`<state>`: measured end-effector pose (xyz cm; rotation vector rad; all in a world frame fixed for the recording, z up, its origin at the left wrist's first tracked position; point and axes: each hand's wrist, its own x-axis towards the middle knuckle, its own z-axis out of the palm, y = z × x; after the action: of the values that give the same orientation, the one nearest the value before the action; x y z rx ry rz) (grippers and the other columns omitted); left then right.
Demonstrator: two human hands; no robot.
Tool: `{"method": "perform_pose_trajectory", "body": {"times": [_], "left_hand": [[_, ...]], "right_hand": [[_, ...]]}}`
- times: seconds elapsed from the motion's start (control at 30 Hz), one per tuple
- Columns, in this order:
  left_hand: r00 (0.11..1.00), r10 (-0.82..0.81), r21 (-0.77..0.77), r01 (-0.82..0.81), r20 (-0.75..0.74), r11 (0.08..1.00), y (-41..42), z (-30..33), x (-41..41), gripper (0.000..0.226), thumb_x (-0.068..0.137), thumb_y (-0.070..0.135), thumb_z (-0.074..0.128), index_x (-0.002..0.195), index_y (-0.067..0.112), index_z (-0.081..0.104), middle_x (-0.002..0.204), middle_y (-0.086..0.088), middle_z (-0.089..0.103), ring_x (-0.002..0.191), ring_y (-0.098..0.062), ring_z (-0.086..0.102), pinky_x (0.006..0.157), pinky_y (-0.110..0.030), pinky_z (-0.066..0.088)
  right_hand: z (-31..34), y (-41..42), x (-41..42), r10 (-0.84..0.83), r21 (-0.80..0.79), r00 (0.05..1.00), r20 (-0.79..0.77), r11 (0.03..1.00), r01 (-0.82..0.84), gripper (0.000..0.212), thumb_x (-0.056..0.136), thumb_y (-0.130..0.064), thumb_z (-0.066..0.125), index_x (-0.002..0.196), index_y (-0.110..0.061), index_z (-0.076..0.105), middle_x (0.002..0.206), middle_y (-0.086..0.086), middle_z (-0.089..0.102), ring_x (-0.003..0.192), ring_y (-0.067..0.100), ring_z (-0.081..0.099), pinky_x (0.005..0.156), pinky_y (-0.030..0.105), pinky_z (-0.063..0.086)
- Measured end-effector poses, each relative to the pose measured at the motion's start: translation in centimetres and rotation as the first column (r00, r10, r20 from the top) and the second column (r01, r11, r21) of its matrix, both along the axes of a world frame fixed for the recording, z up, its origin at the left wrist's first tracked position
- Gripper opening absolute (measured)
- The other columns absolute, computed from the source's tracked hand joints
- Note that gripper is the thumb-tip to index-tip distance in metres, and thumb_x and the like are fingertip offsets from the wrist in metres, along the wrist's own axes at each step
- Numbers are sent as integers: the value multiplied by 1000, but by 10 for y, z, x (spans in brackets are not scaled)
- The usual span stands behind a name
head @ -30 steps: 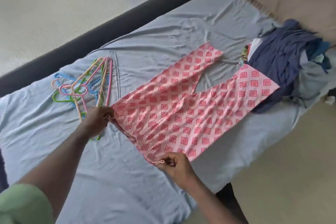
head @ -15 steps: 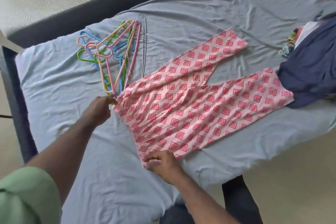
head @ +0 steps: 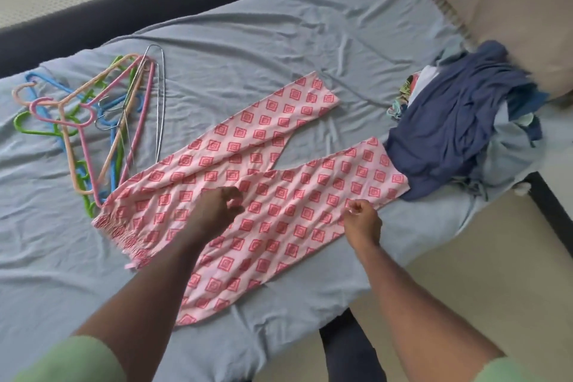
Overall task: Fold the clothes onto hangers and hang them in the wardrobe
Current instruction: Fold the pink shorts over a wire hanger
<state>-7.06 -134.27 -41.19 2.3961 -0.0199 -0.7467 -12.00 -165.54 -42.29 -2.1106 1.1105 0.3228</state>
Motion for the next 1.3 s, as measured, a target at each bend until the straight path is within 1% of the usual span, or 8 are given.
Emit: {"method": "perform_pose_trajectory", "body": {"times": [0.27,0.43,0.57,0.7,0.9,1.03,1.13,1.3], "left_hand": [[988,-130,-35,128,-83,991,-180,-21,78,38,92,29,71,129,22,63,132,-6,65,120,-28,59,99,-39,48],[977,-163,-60,156,-135,986,-251,-29,92,40,94,21,68,133,20,62,133,-2,63,121,-26,60,98,-36,49],[990,-124,-114,115,-74,987,-256,-29,104,22,95,18,68,116,12,70,120,-6,71,111,-24,66,91,-30,49],[997,-6,-17,8,74,1000,-222,-24,138,21,96,20,67,115,12,71,120,-8,68,107,-26,63,91,-37,50],[963,233,280,-262,133,924,-134,-34,197,44,99,26,59,143,20,51,149,-11,44,137,-35,41,109,-58,36],[956,292,379,-285,40,880,-95,-46,216,49,97,27,59,145,20,47,145,-12,47,135,-36,42,105,-59,34],[955,283,418,-292,84,860,-79,-51,215,42,94,31,64,134,23,56,134,-10,52,131,-35,44,102,-59,33],[940,336,426,-331,66,842,-51,-57,206,26,87,33,73,110,25,64,117,-7,62,117,-33,53,100,-60,31]], "right_hand": [[-32,-118,58,-308,-109,951,34,945,310,47,88,-24,74,121,5,57,126,26,63,117,44,60,95,43,46],[-41,-156,69,-259,-169,961,-93,956,241,27,93,-21,64,110,-1,69,117,26,69,111,45,62,87,43,49],[-33,-156,73,6,-292,998,63,956,13,14,81,0,63,94,-6,59,102,22,66,100,42,61,81,44,45],[-42,-146,120,402,-320,894,195,888,-330,20,72,-1,65,83,-14,54,86,13,63,84,38,60,75,47,48],[-59,-115,224,609,-125,765,211,793,-596,33,82,0,63,115,-5,65,116,14,65,110,36,61,95,49,50],[-67,-95,290,669,-132,705,235,740,-659,38,86,-6,63,125,-7,62,125,14,63,119,36,58,102,48,46],[-66,-76,332,714,-137,654,248,694,-706,45,90,-10,61,135,-10,57,135,13,60,125,37,55,106,50,43],[-59,-40,372,915,-209,404,-22,391,-896,62,99,-11,48,156,-30,32,159,-5,36,140,30,36,108,56,36]]}}
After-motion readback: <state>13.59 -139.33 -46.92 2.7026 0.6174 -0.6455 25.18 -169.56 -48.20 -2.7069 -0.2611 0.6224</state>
